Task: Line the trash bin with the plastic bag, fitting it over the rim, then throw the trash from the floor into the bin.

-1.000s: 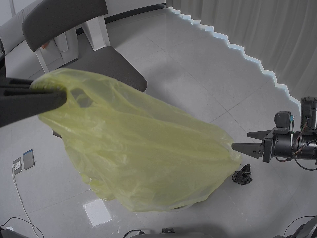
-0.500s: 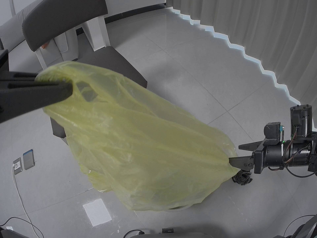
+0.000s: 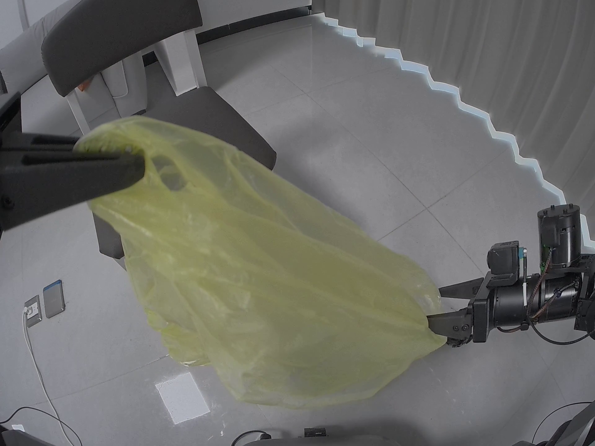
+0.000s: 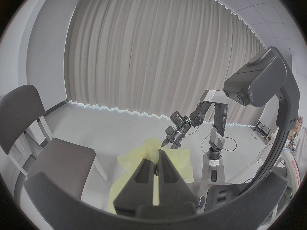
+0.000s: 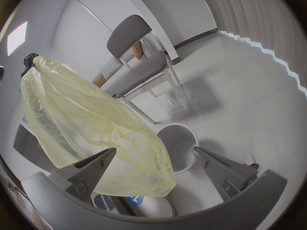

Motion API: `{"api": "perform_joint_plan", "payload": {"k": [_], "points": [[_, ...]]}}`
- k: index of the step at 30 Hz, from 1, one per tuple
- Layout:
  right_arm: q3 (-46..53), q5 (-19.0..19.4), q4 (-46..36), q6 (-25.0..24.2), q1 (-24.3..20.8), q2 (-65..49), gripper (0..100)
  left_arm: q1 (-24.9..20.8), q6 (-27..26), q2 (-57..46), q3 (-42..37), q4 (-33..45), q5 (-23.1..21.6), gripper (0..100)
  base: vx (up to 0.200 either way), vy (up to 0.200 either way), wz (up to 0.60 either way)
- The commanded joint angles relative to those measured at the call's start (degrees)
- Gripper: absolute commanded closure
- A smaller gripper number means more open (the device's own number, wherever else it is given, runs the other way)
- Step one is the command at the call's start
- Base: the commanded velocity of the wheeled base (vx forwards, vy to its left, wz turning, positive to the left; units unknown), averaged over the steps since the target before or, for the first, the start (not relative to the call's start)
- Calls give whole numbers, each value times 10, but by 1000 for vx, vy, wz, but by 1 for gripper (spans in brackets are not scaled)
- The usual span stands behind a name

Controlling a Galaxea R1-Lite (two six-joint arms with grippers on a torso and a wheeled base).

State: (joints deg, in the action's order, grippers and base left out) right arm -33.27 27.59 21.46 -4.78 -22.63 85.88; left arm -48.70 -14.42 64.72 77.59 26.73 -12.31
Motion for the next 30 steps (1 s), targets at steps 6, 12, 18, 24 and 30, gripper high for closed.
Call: {"api": "perform_joint_plan", "payload": {"k": [6, 12, 18, 24, 30], "points": [[15, 1, -4, 14, -3, -4, 0, 0, -1, 1, 12, -1, 0, 100, 0, 0, 0], [26, 1, -6, 14, -14, -4, 0, 0, -1, 0, 12, -23, -2, 100, 0, 0, 0], [28, 1, -4, 15, -18, -3, 0, 0, -1, -4, 16, -25, -3, 100, 0, 0, 0], [26, 1, -5, 14, -17, -4, 100, 0, -1, 6, 29, -25, -4, 100, 0, 0, 0], [23, 0, -5, 7, -7, -4, 100, 4, 0, 31, 48, -30, -6, 100, 0, 0, 0]]}}
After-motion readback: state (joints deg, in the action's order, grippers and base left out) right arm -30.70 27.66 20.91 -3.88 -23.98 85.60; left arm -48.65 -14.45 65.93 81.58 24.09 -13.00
